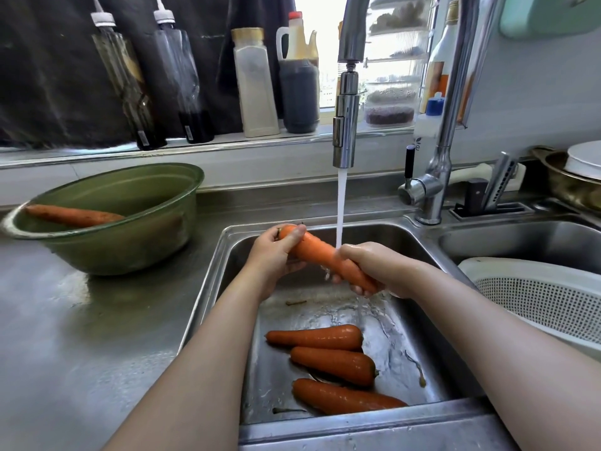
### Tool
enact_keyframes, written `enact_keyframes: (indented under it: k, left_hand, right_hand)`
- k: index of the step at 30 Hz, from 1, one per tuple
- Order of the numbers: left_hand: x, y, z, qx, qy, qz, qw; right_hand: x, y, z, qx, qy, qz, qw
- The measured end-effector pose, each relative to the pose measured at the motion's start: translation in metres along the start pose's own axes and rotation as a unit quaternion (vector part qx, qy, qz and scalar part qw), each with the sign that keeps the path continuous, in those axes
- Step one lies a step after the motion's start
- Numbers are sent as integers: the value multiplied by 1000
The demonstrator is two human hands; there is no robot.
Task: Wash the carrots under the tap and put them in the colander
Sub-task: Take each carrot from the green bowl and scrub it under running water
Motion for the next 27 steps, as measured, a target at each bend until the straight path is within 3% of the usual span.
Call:
enact_keyframes:
  k: [19,24,27]
  left_hand:
    - [1,-4,0,8,-9,11,1000]
    - [2,2,2,65,-56,7,996]
    - [2,8,6,62,-37,-64,995]
  right_hand:
    - [4,1,4,11,14,-101,995]
    - [-2,8,4,5,-16,9,1000]
    - [0,12,5,9,-13,-3,1000]
Point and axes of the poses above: each hand's wrist, its own z-axis away from the middle knuckle, its own y-axis out of the palm, x = y × z, the point moved 2 cm from there along -z, towards the middle knuckle, and after that the axes turned 9 degrees about -y, right-handed, at the moved point
